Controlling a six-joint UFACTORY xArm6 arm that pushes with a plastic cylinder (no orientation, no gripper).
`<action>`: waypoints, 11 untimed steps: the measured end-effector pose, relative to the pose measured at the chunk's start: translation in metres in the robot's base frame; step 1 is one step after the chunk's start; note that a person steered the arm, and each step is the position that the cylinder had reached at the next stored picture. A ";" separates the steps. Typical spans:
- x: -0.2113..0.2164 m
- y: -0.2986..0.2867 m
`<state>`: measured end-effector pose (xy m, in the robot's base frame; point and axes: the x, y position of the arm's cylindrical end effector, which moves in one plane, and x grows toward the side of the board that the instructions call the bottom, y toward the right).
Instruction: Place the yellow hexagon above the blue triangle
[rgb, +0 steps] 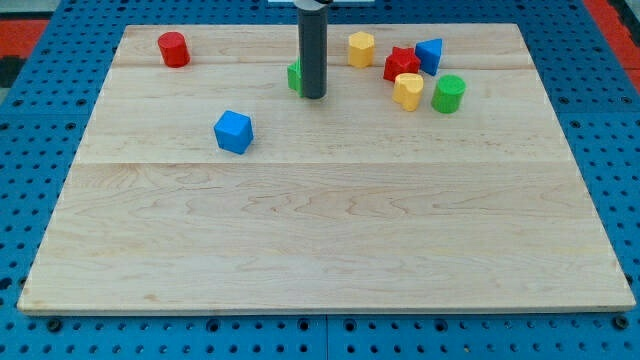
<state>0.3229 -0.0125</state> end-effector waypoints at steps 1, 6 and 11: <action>-0.017 -0.006; -0.090 0.085; -0.120 0.161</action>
